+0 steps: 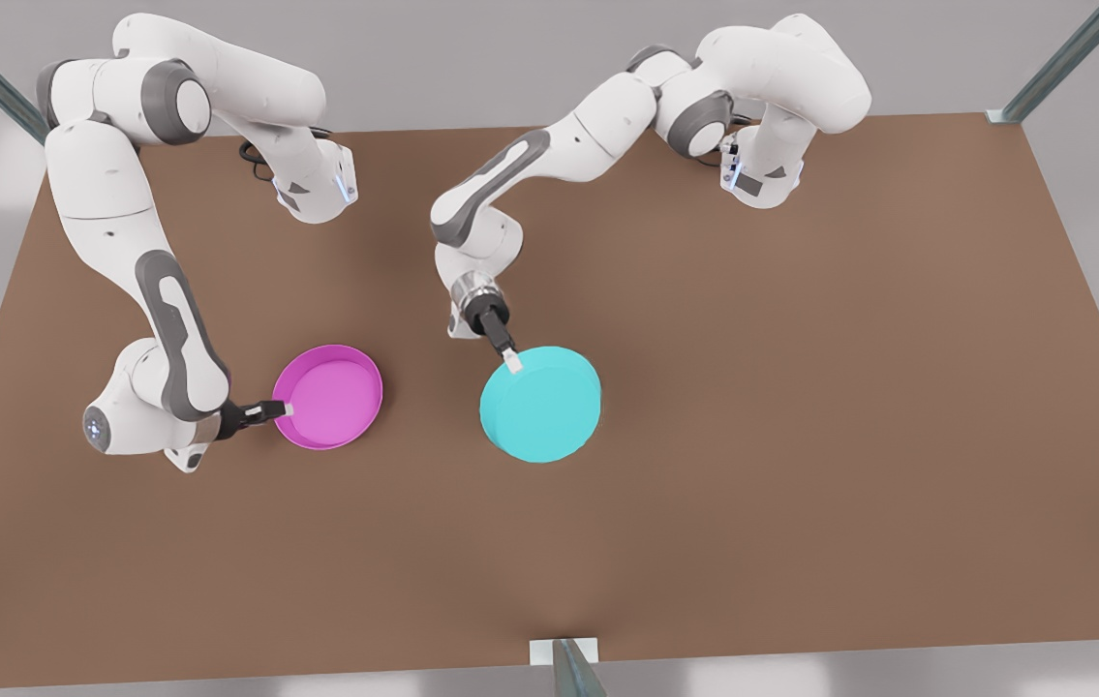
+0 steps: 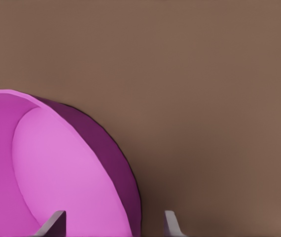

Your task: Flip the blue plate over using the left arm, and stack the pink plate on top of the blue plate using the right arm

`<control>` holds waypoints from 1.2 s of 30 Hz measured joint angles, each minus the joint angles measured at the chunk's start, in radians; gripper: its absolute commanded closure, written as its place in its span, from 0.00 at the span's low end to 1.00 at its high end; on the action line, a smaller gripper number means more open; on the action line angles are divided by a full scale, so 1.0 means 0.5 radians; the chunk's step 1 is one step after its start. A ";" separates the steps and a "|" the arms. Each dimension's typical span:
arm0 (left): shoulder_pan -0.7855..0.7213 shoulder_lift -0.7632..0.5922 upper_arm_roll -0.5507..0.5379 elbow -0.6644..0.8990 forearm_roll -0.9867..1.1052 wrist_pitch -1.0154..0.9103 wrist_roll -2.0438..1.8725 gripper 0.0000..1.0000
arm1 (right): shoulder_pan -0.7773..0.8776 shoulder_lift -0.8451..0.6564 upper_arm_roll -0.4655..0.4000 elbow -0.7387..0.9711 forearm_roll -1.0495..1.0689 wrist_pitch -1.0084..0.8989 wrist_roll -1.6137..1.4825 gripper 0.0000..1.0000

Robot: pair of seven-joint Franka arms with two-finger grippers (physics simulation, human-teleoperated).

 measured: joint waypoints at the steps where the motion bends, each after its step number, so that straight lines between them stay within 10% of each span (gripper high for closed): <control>1: -0.017 0.035 0.000 0.000 0.000 -0.010 -0.038 0.79 | 0.000 0.000 0.000 0.006 0.000 0.003 0.000 0.51; 20: -0.102 0.179 -0.187 -0.006 -0.151 -0.043 -0.704 0.79 | 0.012 0.087 0.000 0.058 -0.016 0.043 -0.005 0.51; 21: -0.126 0.179 -0.187 -0.003 -0.168 -0.043 -0.709 0.69 | 0.012 0.086 0.000 0.056 -0.015 0.043 -0.004 0.51; 23: -0.123 0.173 -0.208 0.002 -0.214 -0.019 -0.721 0.01 | 0.012 0.086 0.000 0.052 -0.015 0.043 -0.006 0.51; 36: -0.126 0.067 -0.368 0.031 -0.360 0.312 -2.017 0.00 | 0.018 0.101 0.000 0.058 -0.012 0.043 -0.003 0.59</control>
